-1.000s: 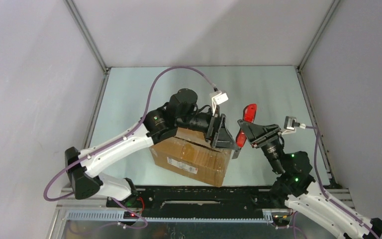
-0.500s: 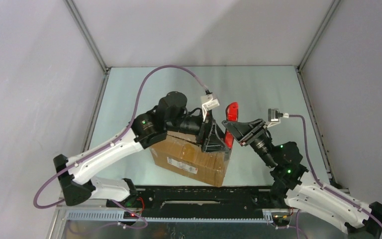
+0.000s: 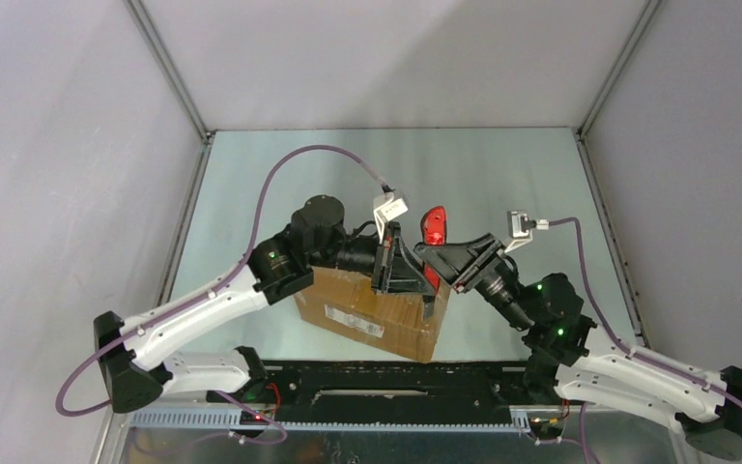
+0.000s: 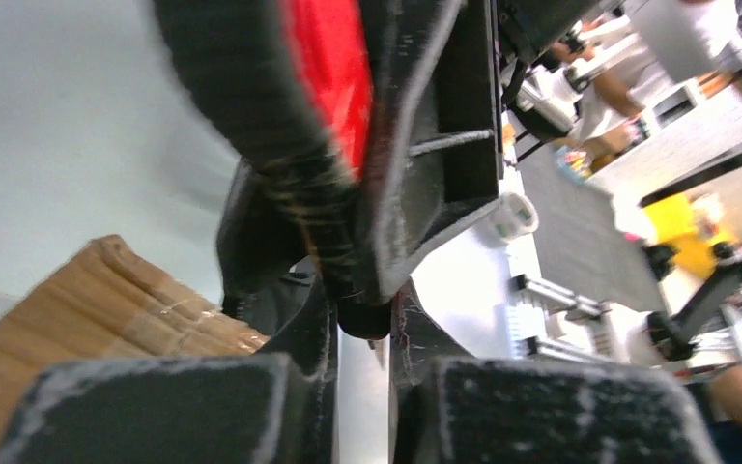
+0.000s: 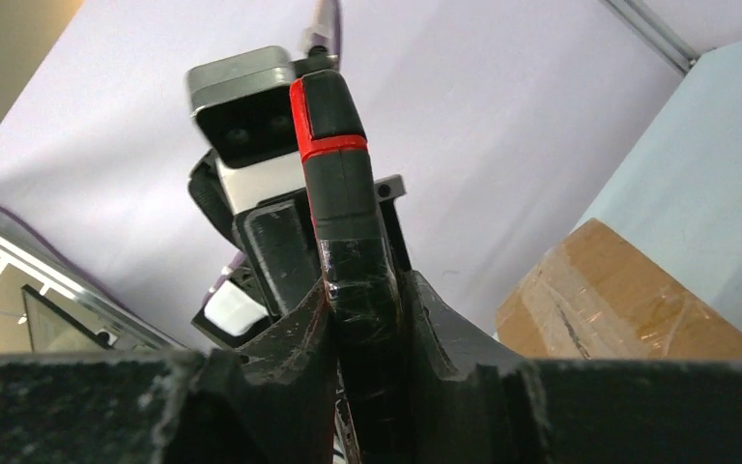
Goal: Unpack the express box
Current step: Adjust the knife.
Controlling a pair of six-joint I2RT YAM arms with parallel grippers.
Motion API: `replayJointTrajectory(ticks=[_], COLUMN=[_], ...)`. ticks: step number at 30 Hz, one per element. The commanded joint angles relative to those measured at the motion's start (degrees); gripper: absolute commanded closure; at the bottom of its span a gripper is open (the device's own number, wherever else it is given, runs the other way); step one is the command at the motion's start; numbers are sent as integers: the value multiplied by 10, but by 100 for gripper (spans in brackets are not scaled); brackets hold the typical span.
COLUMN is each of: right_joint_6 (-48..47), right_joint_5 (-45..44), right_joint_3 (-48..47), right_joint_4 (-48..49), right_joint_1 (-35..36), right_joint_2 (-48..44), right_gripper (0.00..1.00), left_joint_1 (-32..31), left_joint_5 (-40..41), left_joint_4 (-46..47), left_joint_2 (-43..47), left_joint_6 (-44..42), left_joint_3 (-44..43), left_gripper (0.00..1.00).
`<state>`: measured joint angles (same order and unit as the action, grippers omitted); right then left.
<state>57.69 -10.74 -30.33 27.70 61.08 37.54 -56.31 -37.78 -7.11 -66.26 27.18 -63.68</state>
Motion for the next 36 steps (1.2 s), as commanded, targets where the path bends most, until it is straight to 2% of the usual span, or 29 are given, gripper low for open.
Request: replayJointTrajectory(ticks=[1,2,3,5,8,11,14,17,22,26,34,36], right_joint_6=[-9,-11,-13,-9,-15,-3,10,-2,-47,-73,-93,-93], right_joint_5=[-25,-16,-4,31,154,308,409,451,442,423,410,408], right_joint_3=[-27,-27,-27,-27,-26,-27,-27,-27,-36,-46,-55,-55], right_joint_4=[-14,-24,-41,-93,-151,-177,-183,-187,-202,-218,-222,-221], right_joint_1=[12,10,4,-22,-94,-176,-225,-223,-191,-156,-119,-118], right_joint_2=[-5,-9,-16,-43,-96,-124,-110,-87,-80,-60,-25,-20], right_gripper=[100,100,94,78,48,38,32,31,28,40,48,55], left_joint_1=[2,4,6,13,14,14,13,11,11,11,10,10], left_joint_5=[-27,-37,-47,-80,-115,-134,-140,-148,-164,-167,-181,-181], left_joint_4=[68,80,66,13,-124,-232,-278,-302,-323,-328,-336,-335], left_joint_2=[19,22,26,35,23,2,-9,-26,-54,-63,-73,-76], left_joint_6=[21,20,9,-35,-137,-204,-239,-247,-239,-239,-243,-243], left_joint_3=[20,21,19,6,-41,-85,-107,-125,-144,-150,-155,-157], left_gripper=[100,100,100,100,100,100,100,100,100,100,100,100])
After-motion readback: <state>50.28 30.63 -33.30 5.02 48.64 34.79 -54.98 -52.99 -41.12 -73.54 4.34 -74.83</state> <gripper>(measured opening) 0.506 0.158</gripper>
